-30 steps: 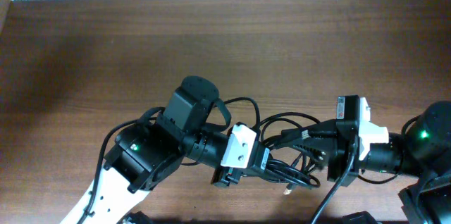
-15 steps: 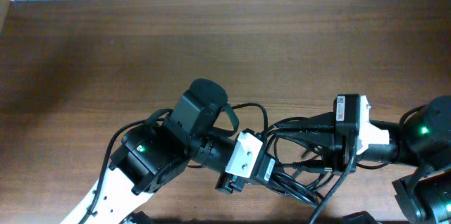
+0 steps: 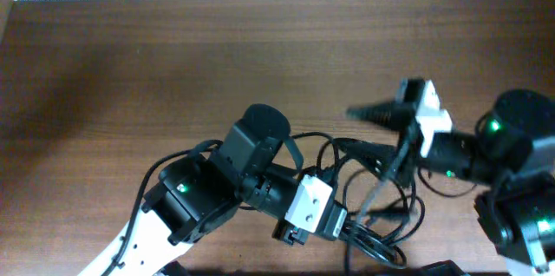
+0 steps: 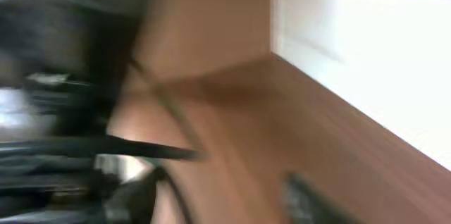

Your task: Untangle cables

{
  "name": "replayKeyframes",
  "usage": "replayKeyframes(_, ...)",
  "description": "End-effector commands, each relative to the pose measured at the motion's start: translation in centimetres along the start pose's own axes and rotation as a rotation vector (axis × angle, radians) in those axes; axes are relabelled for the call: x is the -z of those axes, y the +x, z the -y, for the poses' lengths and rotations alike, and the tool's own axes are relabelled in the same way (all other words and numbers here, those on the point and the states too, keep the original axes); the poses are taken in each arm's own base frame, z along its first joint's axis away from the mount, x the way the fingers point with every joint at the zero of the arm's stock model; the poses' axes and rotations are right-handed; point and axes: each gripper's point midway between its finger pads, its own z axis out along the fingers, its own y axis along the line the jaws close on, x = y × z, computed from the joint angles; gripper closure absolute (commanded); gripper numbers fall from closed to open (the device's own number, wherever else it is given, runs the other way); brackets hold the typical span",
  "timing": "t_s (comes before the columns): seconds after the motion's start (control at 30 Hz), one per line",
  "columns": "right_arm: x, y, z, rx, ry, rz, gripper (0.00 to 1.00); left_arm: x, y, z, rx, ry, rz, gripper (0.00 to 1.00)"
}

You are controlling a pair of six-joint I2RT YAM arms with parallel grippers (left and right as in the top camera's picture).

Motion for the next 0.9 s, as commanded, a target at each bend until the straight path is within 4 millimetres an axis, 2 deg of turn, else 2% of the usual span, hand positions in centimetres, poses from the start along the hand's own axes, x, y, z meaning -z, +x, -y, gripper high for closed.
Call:
replayKeyframes(0.0,1.4,0.4,4.9,0.021,0.313,-0.033,0.18,0.8,-1.2,0.6,0.021,0.010,0.042,1.00)
replayKeyframes(0.17,5.0,-1.1,5.9,0.053,0.539,0.019,0.01,2.5,-0.6,-1.3,0.147,-0.071,0.042,1.00)
replayKeyframes(0.27,6.9,-1.1,6.2,0.043,0.642,0.026,0.01,3.2,-0.4,-2.1,0.181,-0.104,0.045,1.00)
replayKeyframes(0.43,9.0,0.3,6.7,-0.048,0.761,0.005,0.01,4.6,-0.1,-3.5,0.261,-0.167,0.055,1.00)
replayKeyframes(0.6,9.3,0.7,6.0,-0.095,0.752,0.016,0.01,7.2,0.7,-5.6,0.396,-0.274,0.076,1.00)
replayKeyframes(0.67,8.8,0.5,5.0,-0.091,0.691,0.022,0.01,8.1,1.0,-6.2,0.437,-0.308,0.085,1.00)
replayKeyframes(0.8,6.1,0.2,0.4,0.076,0.380,0.000,0.01,8.4,1.1,-6.4,0.441,-0.318,0.088,1.00)
replayKeyframes(0.87,5.5,0.3,-1.4,0.132,0.272,-0.007,0.01,8.4,1.1,-6.4,0.441,-0.317,0.088,1.00)
